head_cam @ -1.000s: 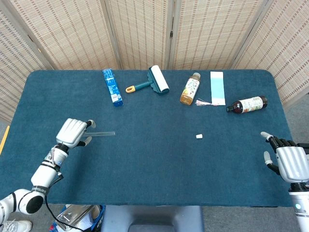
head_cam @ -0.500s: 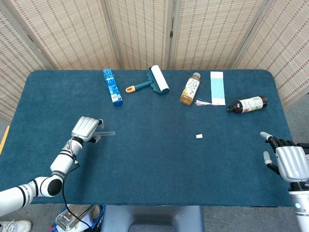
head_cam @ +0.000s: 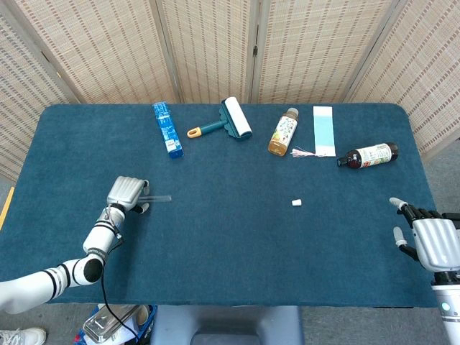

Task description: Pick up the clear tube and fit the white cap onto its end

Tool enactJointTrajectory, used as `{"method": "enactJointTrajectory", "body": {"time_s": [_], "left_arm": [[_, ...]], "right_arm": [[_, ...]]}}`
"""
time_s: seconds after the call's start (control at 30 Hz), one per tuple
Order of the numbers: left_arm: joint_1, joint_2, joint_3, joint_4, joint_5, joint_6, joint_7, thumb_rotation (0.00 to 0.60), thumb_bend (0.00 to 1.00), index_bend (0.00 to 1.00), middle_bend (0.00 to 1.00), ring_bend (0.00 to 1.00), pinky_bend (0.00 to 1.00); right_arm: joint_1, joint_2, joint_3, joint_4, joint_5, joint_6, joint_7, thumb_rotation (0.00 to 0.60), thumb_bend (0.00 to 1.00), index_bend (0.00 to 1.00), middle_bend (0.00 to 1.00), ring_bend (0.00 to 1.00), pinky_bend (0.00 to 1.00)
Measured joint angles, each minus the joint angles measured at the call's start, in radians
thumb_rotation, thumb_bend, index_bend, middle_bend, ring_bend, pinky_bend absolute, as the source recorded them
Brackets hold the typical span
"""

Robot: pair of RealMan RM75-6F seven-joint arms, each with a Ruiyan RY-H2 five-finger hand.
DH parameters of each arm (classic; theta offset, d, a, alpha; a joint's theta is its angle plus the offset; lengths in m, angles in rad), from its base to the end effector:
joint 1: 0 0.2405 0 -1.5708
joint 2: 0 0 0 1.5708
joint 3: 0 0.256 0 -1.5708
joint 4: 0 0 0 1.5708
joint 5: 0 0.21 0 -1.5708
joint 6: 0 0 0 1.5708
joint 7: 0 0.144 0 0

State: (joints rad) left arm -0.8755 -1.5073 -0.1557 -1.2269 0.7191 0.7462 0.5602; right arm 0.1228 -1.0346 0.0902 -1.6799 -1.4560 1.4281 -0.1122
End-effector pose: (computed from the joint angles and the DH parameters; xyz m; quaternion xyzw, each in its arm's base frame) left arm -0.2052 0.4113 0.0092 -0.7439 -0.3805 -0.2051 0.5097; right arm -0.3011 -0.2002 0.1800 0.6158 -0.3517 0.3533 0.6101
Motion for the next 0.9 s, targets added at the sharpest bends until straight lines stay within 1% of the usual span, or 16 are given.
{"method": "enactJointTrajectory", "body": {"time_s": [0.27, 0.6, 0.83, 0.9], "left_arm": [[-0.017, -0.044, 0.012, 0.064, -0.04, 0.001, 0.006, 0.525, 0.3, 0.44, 1.0, 1.0, 1.0], [-0.024, -0.073, 0.021, 0.115, -0.045, -0.01, -0.008, 0.539, 0.3, 0.45, 1.0, 1.0, 1.0], [-0.027, -0.081, 0.025, 0.133, -0.044, -0.014, -0.011, 0.592, 0.3, 0.47, 1.0, 1.0, 1.0], [-0.028, -0.081, 0.024, 0.136, -0.046, -0.016, -0.013, 0.596, 0.3, 0.47, 1.0, 1.0, 1.0]], "right_arm": [[-0.004, 0.003, -0.001, -0.001, 0.002, 0.005, 0.002, 0.6, 0.44, 0.2, 0.38, 0.43, 0.42], [-0.005, 0.003, -0.002, 0.001, 0.007, 0.004, 0.002, 0.6, 0.44, 0.2, 0.38, 0.43, 0.42], [-0.008, 0.004, -0.002, 0.002, 0.01, 0.006, 0.005, 0.6, 0.44, 0.2, 0.38, 0.43, 0.42], [-0.008, 0.004, -0.003, 0.003, 0.012, 0.005, 0.005, 0.6, 0.44, 0.2, 0.38, 0.43, 0.42]]}}
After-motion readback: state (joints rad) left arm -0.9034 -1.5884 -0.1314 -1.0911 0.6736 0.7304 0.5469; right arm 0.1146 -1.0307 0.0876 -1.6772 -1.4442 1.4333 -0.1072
